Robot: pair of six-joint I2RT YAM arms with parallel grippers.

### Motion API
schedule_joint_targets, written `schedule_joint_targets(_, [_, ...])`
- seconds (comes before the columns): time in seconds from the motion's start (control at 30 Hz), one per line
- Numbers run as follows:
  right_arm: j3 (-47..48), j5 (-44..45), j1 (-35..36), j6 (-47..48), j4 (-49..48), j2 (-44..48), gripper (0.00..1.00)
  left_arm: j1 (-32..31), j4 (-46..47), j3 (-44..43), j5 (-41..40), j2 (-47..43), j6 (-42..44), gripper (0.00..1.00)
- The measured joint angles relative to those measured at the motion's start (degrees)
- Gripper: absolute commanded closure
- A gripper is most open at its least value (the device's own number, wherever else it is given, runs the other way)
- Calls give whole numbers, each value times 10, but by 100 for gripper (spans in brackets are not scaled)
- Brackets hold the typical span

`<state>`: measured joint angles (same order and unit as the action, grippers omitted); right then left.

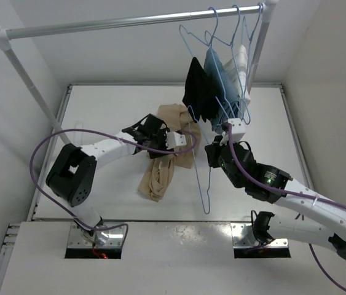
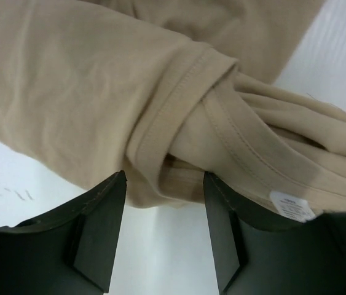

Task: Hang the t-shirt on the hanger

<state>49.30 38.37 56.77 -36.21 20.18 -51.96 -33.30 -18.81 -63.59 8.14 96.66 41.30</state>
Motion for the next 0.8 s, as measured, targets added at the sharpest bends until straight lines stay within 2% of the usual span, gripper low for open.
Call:
schedule_joint_targets(0.03, [0,0,0,0,0,0,100,0,-6,0,4,1,1,42])
schedule_joint_targets(0.13, [0,-1,0,2,0,0,100,2,-19,0,13,4,2,57])
schedule_joint_targets(0.17, [0,-2,0,3,0,0,100,3,-22,-3,14,9,-1,72])
schedule_joint_targets(0.27, [0,-15,0,9,-3,-4,100,7,-28,-33,14,42,-19,100])
schedule_joint_targets(0.47, [4,-58,0,20,17,-9,100,27,-61,-83,23,60,-62,100])
schedule_joint_targets(0.6, [6,-123,0,21,57,-2,100,37,-90,-110,29,50,-85,100])
schedule_joint_targets(0.8, [6,-190,-3,14,60,22,100,37,-118,-116,28,46,-109,100])
